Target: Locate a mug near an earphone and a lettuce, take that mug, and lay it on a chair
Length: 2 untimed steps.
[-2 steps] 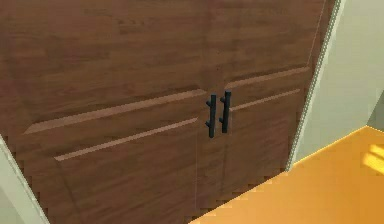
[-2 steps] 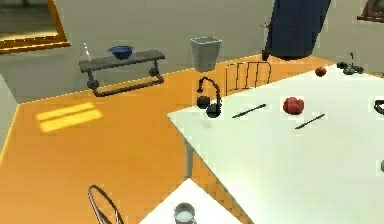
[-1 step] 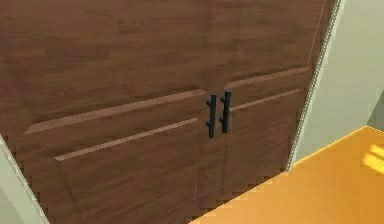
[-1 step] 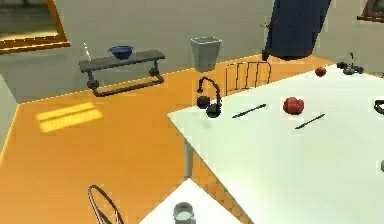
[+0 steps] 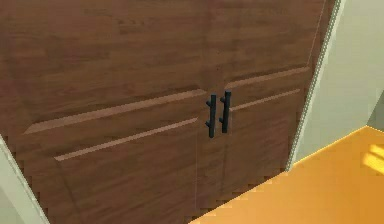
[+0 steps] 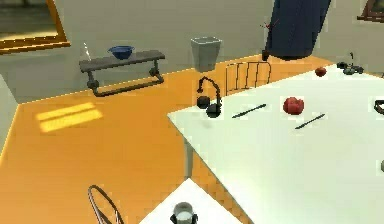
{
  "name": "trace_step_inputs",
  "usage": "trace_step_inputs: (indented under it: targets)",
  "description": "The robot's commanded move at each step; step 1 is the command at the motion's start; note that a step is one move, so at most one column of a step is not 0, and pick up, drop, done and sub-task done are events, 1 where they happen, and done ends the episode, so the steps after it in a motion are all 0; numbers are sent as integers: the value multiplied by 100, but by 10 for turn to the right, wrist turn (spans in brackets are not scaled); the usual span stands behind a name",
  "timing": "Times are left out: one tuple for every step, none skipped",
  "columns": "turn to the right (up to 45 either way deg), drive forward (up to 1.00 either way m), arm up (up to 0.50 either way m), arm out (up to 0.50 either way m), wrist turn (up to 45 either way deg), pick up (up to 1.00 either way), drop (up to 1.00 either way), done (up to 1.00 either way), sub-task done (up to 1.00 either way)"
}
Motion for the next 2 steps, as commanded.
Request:
trace_step_inputs:
  targets:
    - [0,0,0,-8,0,0,0,0,0]
    - [0,0,0,0,0,0,0,100,0]
